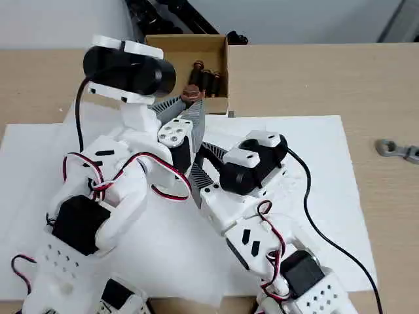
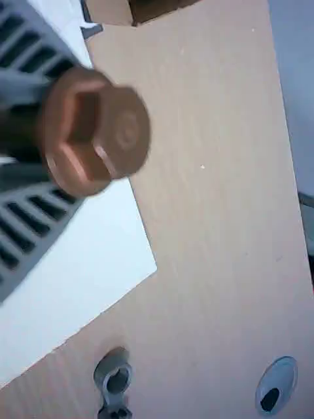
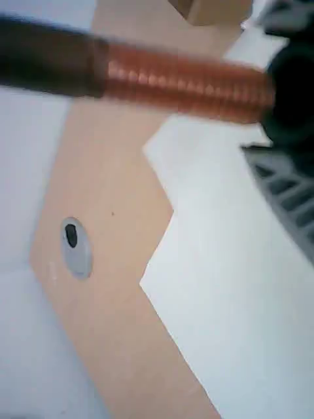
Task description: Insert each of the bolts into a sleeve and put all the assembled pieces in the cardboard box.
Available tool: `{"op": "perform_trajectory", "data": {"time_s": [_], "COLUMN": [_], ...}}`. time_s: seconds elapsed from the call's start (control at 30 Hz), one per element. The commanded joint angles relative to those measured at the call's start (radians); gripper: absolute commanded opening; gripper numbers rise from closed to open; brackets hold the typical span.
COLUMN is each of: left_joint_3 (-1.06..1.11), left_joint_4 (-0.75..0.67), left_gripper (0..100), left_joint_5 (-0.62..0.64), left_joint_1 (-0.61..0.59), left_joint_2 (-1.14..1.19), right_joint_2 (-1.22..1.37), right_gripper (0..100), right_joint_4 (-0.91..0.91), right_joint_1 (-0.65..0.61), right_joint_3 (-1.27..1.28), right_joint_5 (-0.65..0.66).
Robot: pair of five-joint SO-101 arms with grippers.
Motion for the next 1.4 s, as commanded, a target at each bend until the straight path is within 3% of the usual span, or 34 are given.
{"op": "perform_trajectory", "data": {"time_s": [0.0, 1.37], "left_joint_3": [-0.002, 0.041], "left_joint_4": [-0.015, 0.066], "left_gripper": [0, 0], "left_joint_5": [0.002, -0.017], "left_joint_1": [0.006, 0.063], "left_joint_2": [-0.018, -0.026], "right_joint_2": [-0.001, -0.001], "right_gripper": [0.2, 0.2], "right_joint_4": [-0.024, -0.024], "right_joint_1": [-0.012, -0.012], "right_joint_3": [-0.014, -0.014], "right_joint_5": [0.012, 0.012]}}
